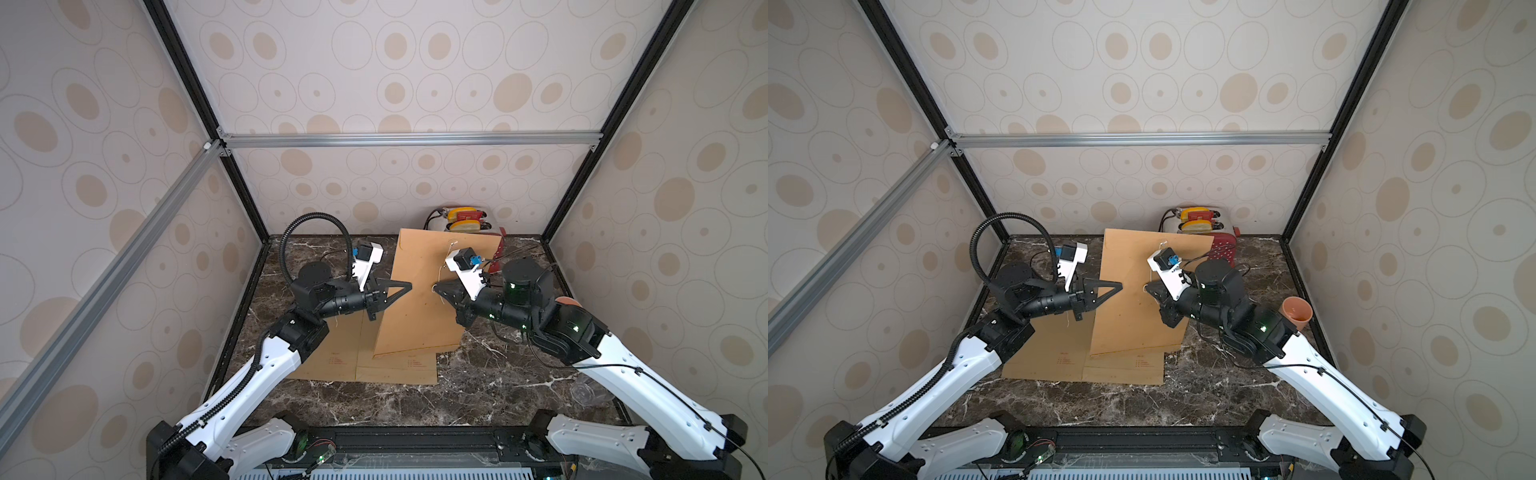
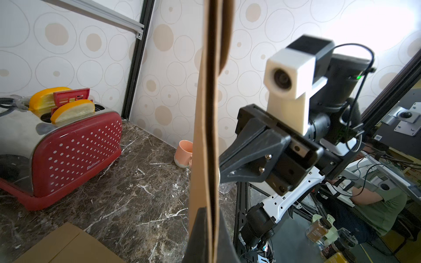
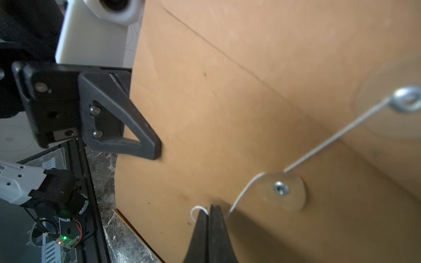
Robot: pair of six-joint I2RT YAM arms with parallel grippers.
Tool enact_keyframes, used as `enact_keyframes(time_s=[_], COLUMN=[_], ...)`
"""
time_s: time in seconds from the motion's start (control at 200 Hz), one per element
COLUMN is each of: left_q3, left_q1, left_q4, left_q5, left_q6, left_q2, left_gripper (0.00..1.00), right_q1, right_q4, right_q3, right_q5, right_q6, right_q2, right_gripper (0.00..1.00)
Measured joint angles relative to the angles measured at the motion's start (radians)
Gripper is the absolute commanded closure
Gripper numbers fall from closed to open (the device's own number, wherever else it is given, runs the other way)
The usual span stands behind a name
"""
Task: Close the mouth of the file bag
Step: Close the file bag.
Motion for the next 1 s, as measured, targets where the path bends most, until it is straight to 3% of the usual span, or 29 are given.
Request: enact_keyframes(time_s=[0.696,1.002], left_q3=[-0.016,-0.019], left_q1=[0.000,0.000], left_q4=[0.095,0.104], left_q5=[0.026,0.037], left_q6=[-0.064,-0.072], left_q2=[0.000,0.000], left_gripper=[1.00,1.00], right_q1=[-0.001,-0.006], right_q4=[0.182,0.190], right_q3=[-0.305,-0.323], right_q5=[0.092,0.116], right_q6=[0.127,0.134], right_q2=[-0.159,-0.193], right_gripper=[1.00,1.00])
